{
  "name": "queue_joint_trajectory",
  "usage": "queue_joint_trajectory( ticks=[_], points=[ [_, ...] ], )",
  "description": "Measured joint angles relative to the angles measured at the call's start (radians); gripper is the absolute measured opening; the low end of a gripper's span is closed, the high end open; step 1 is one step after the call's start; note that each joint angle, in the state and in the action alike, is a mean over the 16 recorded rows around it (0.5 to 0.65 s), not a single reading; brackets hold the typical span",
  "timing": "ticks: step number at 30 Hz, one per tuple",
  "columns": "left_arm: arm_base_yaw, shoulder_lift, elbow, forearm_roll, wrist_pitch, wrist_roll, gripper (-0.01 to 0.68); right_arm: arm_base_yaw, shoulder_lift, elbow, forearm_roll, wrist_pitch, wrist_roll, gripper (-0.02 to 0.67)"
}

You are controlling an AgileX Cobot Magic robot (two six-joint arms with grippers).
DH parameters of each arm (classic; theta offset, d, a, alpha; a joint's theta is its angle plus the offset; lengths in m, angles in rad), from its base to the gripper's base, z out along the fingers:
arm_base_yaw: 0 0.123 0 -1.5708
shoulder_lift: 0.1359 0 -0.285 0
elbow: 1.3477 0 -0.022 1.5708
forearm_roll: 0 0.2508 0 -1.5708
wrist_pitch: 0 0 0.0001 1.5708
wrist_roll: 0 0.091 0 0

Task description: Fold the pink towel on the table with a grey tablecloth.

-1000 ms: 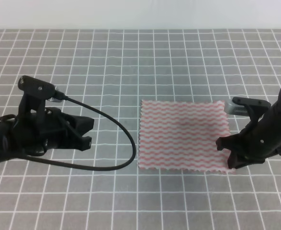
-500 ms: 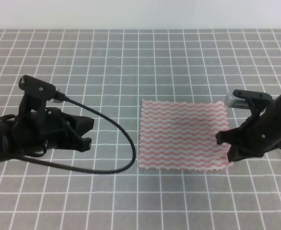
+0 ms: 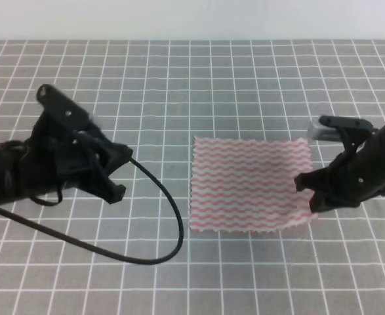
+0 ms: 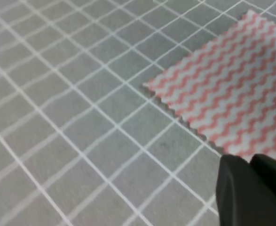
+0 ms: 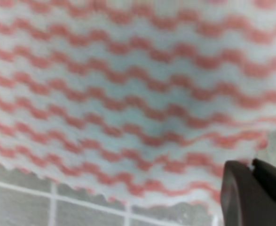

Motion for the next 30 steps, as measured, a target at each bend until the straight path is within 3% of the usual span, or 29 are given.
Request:
queue_joint_trajectory(
  ticks=[5, 14, 21, 30],
  points=[
    [-0.07, 0.01, -0.046, 0.072, -0.087, -0.001, 0.225, 0.0, 0.0, -0.016, 0.02, -0.003, -0.029, -0.016],
    [-0.277, 0.068, -0.093, 0.145, -0.301, 0.051, 0.435, 0.0, -0.001, -0.032, 0.044, -0.014, -0.067, -0.016],
    [-0.392, 0.138, -0.1, 0.145, -0.406, 0.117, 0.446, 0.0, -0.001, -0.034, 0.044, -0.031, -0.075, -0.016],
    [-0.434, 0.202, -0.106, 0.139, -0.422, 0.157, 0.446, 0.0, -0.001, -0.06, 0.044, -0.048, -0.079, -0.016]
  ],
)
